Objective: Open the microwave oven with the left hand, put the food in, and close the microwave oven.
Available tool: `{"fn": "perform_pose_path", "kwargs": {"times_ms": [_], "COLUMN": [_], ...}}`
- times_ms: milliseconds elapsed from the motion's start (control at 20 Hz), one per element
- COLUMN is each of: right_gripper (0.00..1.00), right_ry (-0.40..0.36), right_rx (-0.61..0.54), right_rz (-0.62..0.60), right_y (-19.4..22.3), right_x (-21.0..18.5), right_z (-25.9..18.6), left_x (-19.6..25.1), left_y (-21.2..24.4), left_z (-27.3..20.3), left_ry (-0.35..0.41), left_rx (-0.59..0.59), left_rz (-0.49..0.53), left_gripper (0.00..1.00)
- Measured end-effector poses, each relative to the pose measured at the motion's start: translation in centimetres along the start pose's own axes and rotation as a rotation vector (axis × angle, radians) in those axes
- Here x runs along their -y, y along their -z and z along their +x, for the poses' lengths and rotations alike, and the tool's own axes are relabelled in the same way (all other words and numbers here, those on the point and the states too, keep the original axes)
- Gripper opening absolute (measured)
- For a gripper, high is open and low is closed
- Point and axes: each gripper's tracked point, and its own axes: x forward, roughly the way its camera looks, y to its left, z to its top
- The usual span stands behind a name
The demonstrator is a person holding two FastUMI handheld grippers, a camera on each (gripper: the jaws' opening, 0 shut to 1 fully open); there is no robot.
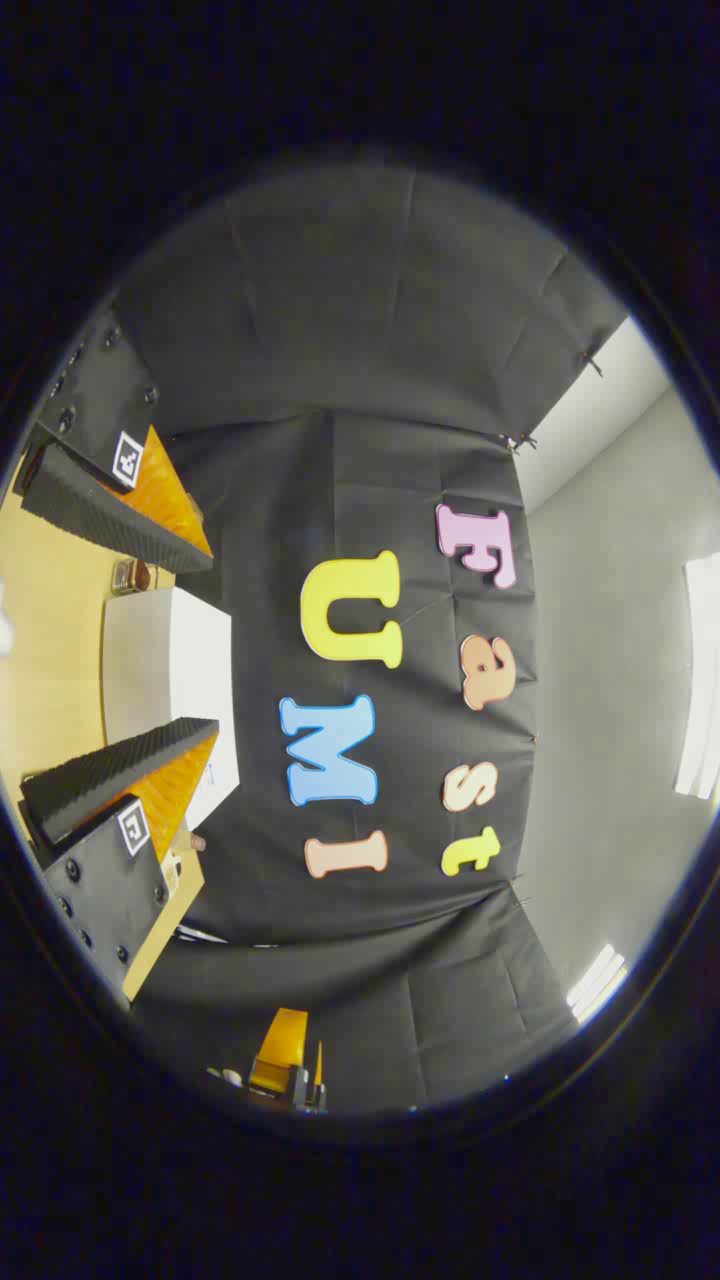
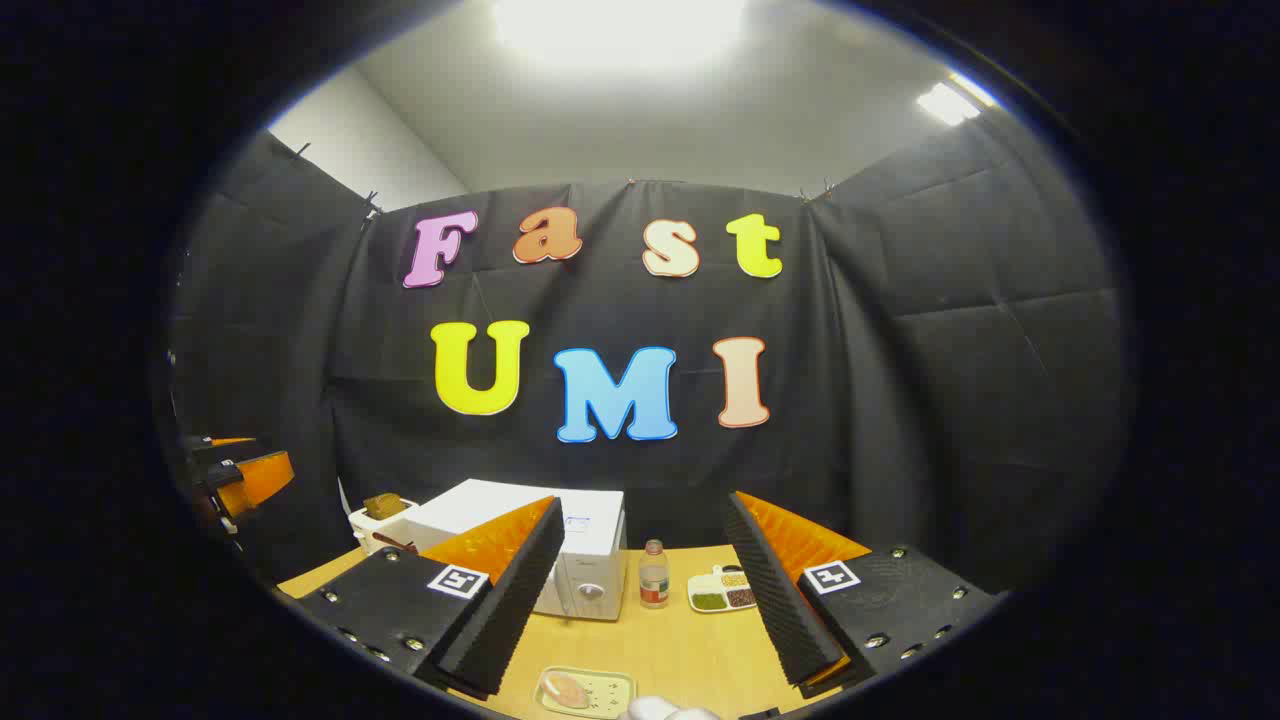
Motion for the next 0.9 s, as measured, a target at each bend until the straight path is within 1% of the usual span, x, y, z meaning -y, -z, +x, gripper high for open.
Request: {"fn": "perform_pose_path", "kwargs": {"times_ms": [50, 150, 250, 300, 350, 400, 500, 550, 600, 650, 750, 900], "right_gripper": [0.99, 0.99, 0.99, 0.99, 0.99, 0.99, 0.99, 0.99, 0.95, 0.99, 0.99, 0.99], "right_ry": [-0.005, -0.006, -0.003, 0.001, 0.006, 0.011, 0.013, 0.015, 0.018, 0.022, 0.023, 0.030], "right_rx": [-0.015, -0.034, -0.037, -0.033, -0.027, -0.023, -0.016, -0.015, -0.010, -0.007, -0.010, -0.010], "right_rz": [0.002, 0.002, 0.004, 0.000, -0.008, -0.015, -0.022, -0.025, -0.029, -0.031, -0.029, -0.025], "right_y": [0.5, 0.9, 0.8, 0.6, 0.4, 0.4, 0.3, 0.2, 0.2, 0.1, 0.3, 0.2], "right_x": [-0.5, -0.9, -1.1, -1.2, -1.2, -1.3, -1.6, -1.6, -1.6, -1.6, -1.6, -1.4], "right_z": [-0.1, 0.1, 0.3, 0.4, 0.3, 0.3, 0.3, 0.3, 0.1, 0.1, 0.0, 0.1], "left_x": [-0.1, -0.4, -0.7, -0.7, -0.6, -0.4, -0.3, -0.4, -0.4, -0.4, 0.0, -0.3], "left_y": [0.2, 0.0, -0.2, -0.2, -0.1, -0.1, -0.4, -0.5, -0.6, -0.6, -0.3, -0.5], "left_z": [0.0, 0.0, -0.1, 0.0, 0.1, 0.1, 0.0, 0.0, 0.2, 0.1, 0.2, 0.3], "left_ry": [0.004, 0.003, 0.000, 0.003, 0.008, 0.017, 0.021, 0.021, 0.021, 0.020, 0.030, 0.021], "left_rx": [-0.006, 0.001, 0.008, 0.006, 0.003, -0.003, 0.008, 0.011, 0.013, 0.010, 0.004, 0.006], "left_rz": [-0.004, 0.006, 0.013, 0.011, 0.008, 0.007, 0.007, 0.012, 0.016, 0.015, 0.010, 0.032], "left_gripper": [0.94, 0.99, 0.99, 0.97, 0.99, 0.94, 0.94, 0.96, 0.99, 0.99, 0.99, 0.99]}}
